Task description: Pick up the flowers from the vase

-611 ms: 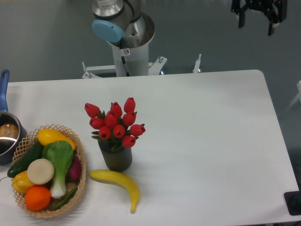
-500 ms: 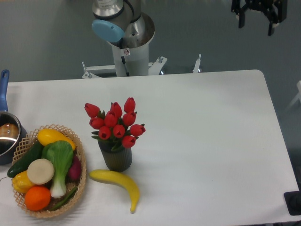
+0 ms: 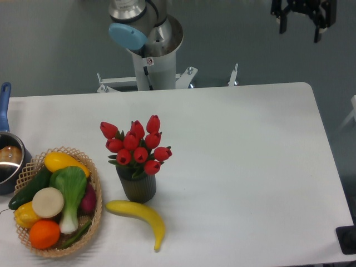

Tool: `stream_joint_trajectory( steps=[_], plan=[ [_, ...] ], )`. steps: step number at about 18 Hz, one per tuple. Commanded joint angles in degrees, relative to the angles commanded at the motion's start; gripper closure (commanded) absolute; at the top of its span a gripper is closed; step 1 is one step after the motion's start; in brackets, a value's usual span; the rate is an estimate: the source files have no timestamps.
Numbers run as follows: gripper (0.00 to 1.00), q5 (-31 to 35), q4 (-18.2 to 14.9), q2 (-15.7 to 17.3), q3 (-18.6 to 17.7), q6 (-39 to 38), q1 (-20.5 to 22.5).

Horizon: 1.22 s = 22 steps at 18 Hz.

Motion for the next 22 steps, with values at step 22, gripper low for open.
stream_joint_trajectory(
  steps=[22],
  plan=[
    [0.0, -22.2, 1.2, -1.1, -6.3, -17.6, -6.6]
  ],
)
